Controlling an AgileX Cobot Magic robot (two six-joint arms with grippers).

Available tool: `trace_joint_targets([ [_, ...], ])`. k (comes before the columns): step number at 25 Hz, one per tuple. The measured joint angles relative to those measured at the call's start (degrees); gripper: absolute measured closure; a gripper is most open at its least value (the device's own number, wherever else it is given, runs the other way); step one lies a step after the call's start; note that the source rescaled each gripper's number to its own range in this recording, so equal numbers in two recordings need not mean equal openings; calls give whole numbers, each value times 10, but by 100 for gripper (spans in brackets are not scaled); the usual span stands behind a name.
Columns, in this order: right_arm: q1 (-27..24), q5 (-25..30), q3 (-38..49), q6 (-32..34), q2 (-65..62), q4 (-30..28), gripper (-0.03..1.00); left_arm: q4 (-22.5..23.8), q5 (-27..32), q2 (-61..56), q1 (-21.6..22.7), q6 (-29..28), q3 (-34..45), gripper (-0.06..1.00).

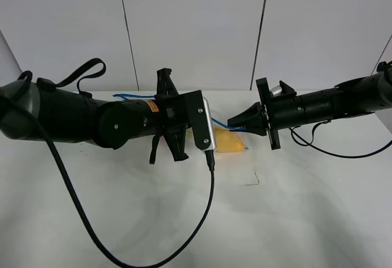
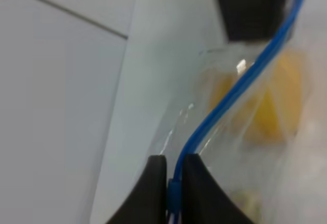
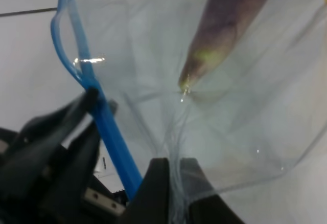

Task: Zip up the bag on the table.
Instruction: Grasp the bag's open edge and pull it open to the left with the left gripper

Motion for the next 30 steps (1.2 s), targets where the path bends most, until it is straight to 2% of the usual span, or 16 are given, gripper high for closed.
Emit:
trace_joint_targets([
  [6, 0, 0, 0, 0, -1, 5, 97, 0, 7, -17, 44, 5, 0, 94],
  [15, 0, -2, 0, 0, -1, -3, 97, 0, -2, -19, 106, 50, 23, 94],
  [22, 0, -3, 0, 0, -1, -7, 97, 0, -2, -23, 157, 60, 30, 94],
  [30, 0, -3, 0, 0, -1, -11, 97, 0, -2, -23, 185, 60, 30, 94],
])
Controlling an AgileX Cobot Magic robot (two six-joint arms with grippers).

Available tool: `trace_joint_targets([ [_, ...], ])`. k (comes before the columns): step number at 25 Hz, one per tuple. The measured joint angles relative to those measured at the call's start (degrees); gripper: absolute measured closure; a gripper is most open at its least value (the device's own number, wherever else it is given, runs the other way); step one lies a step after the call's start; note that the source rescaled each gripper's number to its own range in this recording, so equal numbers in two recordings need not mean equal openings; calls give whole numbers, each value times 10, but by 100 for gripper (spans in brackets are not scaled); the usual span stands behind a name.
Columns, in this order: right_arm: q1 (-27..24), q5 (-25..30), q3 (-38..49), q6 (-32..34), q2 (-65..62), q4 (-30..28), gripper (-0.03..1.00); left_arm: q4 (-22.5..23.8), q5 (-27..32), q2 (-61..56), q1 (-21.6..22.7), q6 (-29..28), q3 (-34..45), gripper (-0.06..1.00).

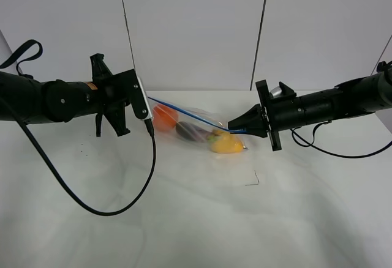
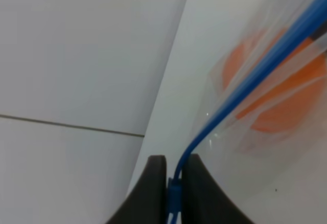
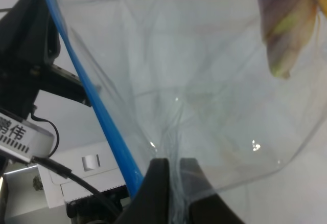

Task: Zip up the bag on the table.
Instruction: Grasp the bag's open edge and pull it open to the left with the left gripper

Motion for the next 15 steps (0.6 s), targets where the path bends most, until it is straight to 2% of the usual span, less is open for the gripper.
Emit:
trace_joint_targets([
  [8, 0, 0, 0, 0, 0, -1, 97, -1, 1, 0, 25, 0, 0, 94],
  [15, 0, 0, 0, 0, 0, -2, 97, -3, 5, 0, 28, 0, 0, 94],
])
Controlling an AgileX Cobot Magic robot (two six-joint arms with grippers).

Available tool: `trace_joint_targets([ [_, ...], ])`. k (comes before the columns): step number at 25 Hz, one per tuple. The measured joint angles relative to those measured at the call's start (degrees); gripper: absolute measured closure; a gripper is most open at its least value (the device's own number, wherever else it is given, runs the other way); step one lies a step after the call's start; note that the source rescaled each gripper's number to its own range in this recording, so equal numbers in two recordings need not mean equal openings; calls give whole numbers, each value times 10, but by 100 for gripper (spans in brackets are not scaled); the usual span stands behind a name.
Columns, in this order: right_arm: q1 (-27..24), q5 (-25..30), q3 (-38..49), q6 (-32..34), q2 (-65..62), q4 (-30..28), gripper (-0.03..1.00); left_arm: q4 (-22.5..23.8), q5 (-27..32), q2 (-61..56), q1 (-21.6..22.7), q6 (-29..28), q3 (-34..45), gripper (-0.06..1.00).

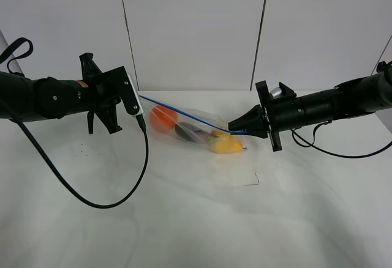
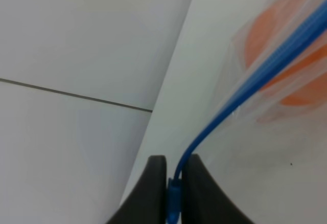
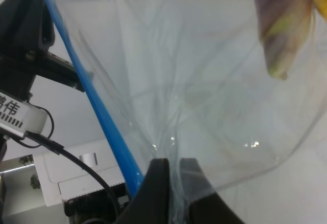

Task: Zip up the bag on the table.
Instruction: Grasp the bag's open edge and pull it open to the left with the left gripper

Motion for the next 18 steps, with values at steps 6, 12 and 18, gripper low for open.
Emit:
trace_joint_targets([
  [6, 0, 1, 1, 0, 0, -16, 97, -8, -3, 0, 7, -56, 0, 48],
  [12, 0, 1, 1, 0, 0, -24, 97, -38, -11, 5, 7, -76, 0, -2],
  [18, 0, 1, 1, 0, 0, -24, 97, -149, -45, 5, 24, -81, 0, -6],
])
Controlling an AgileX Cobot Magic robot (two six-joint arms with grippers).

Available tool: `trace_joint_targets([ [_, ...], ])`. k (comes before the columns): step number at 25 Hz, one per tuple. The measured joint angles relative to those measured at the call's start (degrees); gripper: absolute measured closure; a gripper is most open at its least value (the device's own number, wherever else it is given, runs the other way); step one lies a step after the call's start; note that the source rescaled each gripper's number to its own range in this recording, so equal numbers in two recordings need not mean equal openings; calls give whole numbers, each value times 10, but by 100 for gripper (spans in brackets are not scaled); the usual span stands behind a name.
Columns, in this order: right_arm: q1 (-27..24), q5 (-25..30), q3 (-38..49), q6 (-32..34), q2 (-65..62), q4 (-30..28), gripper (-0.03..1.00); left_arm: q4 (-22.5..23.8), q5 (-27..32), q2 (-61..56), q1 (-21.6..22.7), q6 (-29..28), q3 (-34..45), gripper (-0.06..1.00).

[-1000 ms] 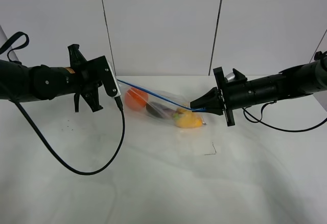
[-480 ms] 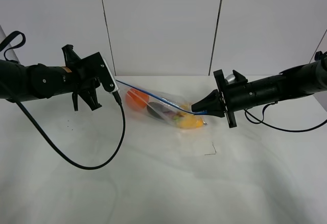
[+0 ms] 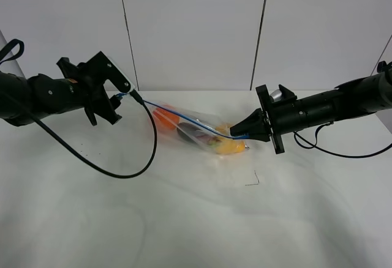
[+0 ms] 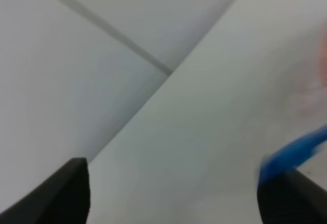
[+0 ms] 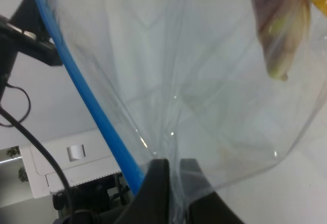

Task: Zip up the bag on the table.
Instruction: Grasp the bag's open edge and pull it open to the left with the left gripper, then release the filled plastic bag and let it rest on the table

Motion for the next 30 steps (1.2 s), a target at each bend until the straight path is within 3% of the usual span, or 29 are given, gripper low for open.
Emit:
trace_joint_targets([
  [7, 0, 0, 0, 0, 0, 0, 97, -187, -84, 0, 38, -94, 0, -6],
  [11, 0, 0, 0, 0, 0, 0, 97, -229, -64, -1, 63, -147, 0, -6],
  [14, 0, 0, 0, 0, 0, 0, 97, -234, 26, -5, 90, -188, -13, -6],
  [21, 0, 0, 0, 0, 0, 2, 97, -232, 391, -9, 199, -249, -106, -6],
  [23, 0, 0, 0, 0, 0, 2, 97, -207, 489, -9, 221, -265, -128, -6],
  [25, 0, 0, 0, 0, 0, 2, 97, -143, 567, -9, 227, -307, -149, -6],
  [30, 0, 0, 0, 0, 0, 2, 97, 128, 676, -9, 198, -549, -200, -6],
])
